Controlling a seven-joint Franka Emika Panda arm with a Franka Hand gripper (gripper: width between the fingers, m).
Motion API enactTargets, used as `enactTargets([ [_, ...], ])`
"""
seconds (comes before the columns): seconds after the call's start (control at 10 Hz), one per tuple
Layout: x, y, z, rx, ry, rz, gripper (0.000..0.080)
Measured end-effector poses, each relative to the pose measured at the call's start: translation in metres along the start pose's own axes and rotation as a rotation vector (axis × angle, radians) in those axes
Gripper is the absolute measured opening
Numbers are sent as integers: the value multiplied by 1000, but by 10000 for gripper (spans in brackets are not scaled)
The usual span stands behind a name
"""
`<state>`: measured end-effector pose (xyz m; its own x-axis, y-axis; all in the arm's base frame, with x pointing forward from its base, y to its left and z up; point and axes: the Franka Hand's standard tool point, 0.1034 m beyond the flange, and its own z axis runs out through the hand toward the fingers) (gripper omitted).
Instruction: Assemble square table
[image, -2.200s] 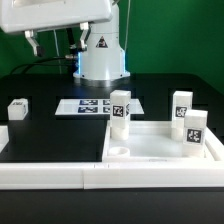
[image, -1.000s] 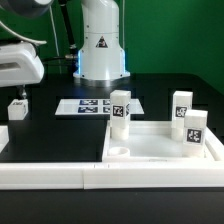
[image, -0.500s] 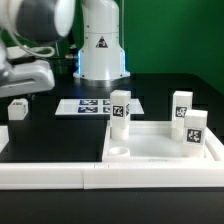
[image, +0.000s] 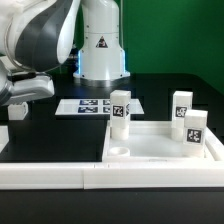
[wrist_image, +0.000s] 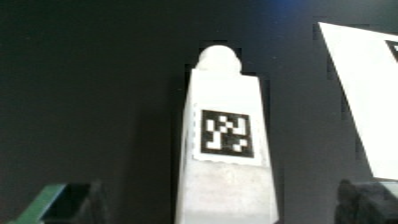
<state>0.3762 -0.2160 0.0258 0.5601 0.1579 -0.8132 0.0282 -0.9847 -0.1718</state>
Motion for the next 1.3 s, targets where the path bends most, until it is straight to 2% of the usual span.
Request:
enactTargets([
  [0.1, 0, 0, 1, 1, -1, 0, 649],
  [0.2, 3, 4, 7, -35, 7, 8, 649],
  [0.3, 5, 2, 14, -47, 11, 3, 649],
  [0.4, 5, 0, 20, -51, 13, 0, 649],
  [0.6, 5, 1, 19, -50, 15, 2, 649],
  [0.8, 5, 2, 19, -49, 14, 2, 394],
  [0.9, 5, 2, 20, -49, 14, 3, 394],
  [1.0, 5, 2, 20, -49, 14, 3, 288],
  [1.3, 5, 2, 20, -48, 14, 3, 289],
])
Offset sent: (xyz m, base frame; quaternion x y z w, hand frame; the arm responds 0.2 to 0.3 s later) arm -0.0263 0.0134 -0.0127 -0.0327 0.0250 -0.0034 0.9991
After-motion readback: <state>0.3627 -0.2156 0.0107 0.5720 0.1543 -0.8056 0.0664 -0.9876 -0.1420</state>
